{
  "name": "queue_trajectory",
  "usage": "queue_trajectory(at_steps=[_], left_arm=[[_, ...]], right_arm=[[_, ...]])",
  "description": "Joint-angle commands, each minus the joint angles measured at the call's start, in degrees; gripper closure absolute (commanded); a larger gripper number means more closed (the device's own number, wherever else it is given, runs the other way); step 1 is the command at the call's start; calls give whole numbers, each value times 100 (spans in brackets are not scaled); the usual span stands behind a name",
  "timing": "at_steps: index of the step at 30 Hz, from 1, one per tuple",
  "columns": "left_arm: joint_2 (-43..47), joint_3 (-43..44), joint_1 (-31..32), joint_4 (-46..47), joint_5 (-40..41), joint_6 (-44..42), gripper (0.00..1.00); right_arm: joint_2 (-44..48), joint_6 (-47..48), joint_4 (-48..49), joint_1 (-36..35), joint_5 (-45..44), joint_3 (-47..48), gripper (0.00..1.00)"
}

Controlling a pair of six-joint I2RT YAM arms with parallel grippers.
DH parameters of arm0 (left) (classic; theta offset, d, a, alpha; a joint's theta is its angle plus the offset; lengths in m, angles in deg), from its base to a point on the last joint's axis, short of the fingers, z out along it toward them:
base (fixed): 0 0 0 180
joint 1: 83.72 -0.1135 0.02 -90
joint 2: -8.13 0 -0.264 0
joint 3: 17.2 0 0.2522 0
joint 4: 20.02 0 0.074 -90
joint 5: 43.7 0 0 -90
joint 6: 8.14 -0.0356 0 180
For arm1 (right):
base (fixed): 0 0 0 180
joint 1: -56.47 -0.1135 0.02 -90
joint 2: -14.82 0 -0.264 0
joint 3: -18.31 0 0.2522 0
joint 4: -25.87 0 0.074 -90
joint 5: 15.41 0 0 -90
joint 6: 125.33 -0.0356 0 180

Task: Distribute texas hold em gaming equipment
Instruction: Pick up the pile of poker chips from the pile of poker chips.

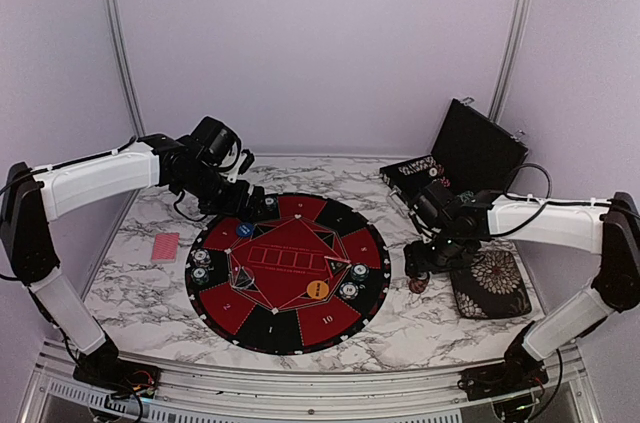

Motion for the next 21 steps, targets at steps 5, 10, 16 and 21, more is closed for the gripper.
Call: queue_trajectory(at_steps=[5,10,16,21], left_arm=[[-62,17,31,76,-95,-55,1],[-68,8,31,75,-125,-33,1],[-62,-34,31,76,-119,-33,1],[-41,-46,36,71,-129,-15,1]], right_arm=[[-167,-82,5,-19,-72,-90,30],[-236,-96,9,-82,-142,-68,34],[-365,-108,5,-186,-238,2,40],[-460,-119,-45,-248,-342,54,44]])
